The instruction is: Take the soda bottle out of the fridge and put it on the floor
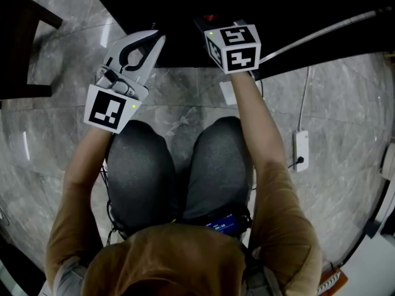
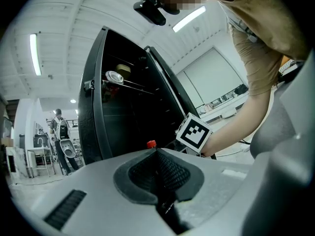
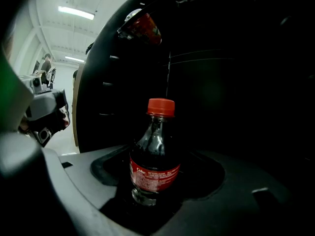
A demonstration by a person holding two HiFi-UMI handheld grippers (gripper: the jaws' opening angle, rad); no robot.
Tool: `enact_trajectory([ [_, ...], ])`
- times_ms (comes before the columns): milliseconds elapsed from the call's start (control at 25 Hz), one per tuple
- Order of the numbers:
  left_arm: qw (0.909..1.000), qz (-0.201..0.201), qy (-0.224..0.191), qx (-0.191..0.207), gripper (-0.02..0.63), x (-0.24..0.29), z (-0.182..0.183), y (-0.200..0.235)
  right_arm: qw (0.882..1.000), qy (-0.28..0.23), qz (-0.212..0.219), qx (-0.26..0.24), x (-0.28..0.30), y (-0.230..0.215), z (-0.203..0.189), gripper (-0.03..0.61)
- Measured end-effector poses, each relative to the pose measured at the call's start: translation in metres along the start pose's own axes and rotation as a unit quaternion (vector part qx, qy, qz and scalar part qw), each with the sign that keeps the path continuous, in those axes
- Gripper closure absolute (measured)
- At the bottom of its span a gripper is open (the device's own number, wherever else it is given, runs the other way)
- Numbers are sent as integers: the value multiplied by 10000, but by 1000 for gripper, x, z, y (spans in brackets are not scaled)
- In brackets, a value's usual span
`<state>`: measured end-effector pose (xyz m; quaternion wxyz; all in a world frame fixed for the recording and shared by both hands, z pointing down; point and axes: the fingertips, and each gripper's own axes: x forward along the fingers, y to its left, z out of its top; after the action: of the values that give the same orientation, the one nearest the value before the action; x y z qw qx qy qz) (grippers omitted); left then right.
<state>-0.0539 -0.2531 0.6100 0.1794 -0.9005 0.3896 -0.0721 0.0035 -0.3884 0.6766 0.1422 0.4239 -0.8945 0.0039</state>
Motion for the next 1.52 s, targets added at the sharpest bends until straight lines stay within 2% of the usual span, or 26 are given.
enact_trajectory([
  [520, 9997, 202, -100, -137, 618, -6, 5, 5, 9993, -142, 131, -310, -21, 13, 7, 275],
  [920, 9997, 218, -98, -97, 618, -8, 6, -2, 9971, -222, 325, -651, -48, 31, 13, 275],
  [1040, 9998, 181, -75, -95, 618, -7, 4, -7, 9968, -270, 433, -615, -57, 37, 13, 275],
  [1520, 9998, -18, 6, -206, 618, 4, -13, -27, 9948, -141, 807, -604, -83, 46, -21, 275],
])
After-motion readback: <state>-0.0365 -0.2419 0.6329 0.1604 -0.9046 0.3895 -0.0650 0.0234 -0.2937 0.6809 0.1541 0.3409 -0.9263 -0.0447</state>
